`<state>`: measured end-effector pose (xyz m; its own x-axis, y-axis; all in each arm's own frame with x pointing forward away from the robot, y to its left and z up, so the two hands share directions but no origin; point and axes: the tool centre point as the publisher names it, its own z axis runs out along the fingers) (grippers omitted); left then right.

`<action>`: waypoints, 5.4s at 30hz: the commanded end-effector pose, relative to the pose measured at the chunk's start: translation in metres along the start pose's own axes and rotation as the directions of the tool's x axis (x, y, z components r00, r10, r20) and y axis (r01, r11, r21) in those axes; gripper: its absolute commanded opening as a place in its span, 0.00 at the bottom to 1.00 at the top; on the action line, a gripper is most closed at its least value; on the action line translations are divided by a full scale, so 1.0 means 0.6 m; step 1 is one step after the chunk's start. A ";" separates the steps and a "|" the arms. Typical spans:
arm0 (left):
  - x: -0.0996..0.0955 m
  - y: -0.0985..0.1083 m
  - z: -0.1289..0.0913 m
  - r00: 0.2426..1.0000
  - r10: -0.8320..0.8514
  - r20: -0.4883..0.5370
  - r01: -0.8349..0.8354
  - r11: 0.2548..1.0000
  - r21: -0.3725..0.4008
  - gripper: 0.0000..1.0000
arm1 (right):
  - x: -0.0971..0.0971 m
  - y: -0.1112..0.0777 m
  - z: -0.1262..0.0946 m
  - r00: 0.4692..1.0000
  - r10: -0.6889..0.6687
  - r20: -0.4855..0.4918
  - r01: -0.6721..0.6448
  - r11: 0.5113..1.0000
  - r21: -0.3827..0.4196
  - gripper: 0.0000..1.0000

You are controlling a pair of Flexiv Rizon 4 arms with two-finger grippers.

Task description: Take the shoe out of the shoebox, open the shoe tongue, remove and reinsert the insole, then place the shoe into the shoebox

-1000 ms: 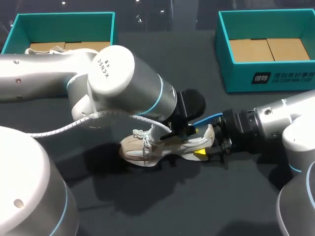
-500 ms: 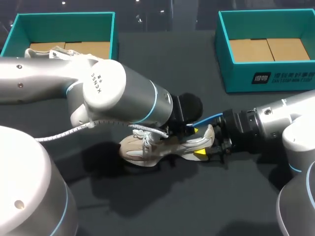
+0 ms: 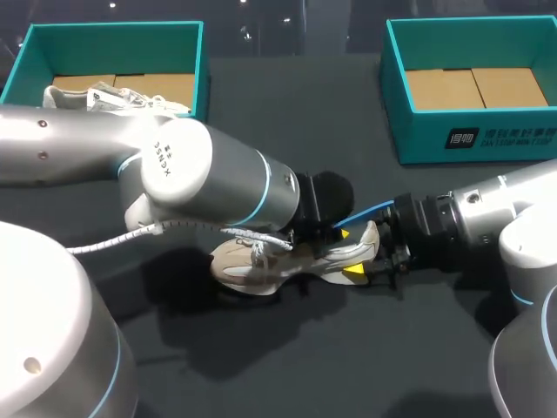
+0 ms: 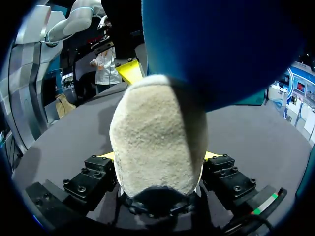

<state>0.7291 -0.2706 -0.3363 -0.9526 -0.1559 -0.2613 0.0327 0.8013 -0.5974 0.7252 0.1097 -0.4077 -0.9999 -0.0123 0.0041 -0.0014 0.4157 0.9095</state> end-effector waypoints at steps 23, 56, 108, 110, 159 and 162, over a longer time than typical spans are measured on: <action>-0.017 -0.079 -0.049 0.977 -0.087 -0.197 0.098 0.994 0.048 0.00 | 0.000 -0.001 0.003 1.000 0.000 0.000 0.000 1.000 0.004 0.00; 0.013 -0.225 -0.281 0.938 -0.175 -0.299 0.285 0.881 0.377 0.00 | 0.000 -0.001 0.003 1.000 0.000 0.000 0.000 1.000 0.004 0.00; 0.040 -0.170 -0.453 0.821 -0.304 -0.482 0.547 0.661 0.514 0.00 | 0.000 -0.001 0.003 1.000 0.000 0.000 0.000 1.000 0.004 0.00; 0.033 -0.163 -0.452 0.821 -0.301 -0.485 0.545 0.670 0.505 0.00 | 0.000 -0.001 0.003 1.000 0.000 0.000 0.000 1.000 0.004 0.00; 0.029 -0.147 -0.500 0.771 -0.279 -0.572 0.612 0.574 0.545 0.00 | 0.000 -0.001 0.003 1.000 0.000 0.000 0.000 1.000 0.004 0.00; 0.029 -0.147 -0.500 0.771 -0.279 -0.572 0.612 0.574 0.545 0.00 | 0.000 -0.001 0.003 1.000 0.000 0.000 0.000 1.000 0.004 0.00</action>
<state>0.6212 -0.1711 -0.0600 -0.9165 -0.0110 0.3999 -0.3999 0.0527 -0.9150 0.7252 0.1097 -0.4079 -0.9999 -0.0122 0.0040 -0.0014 0.4157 0.9095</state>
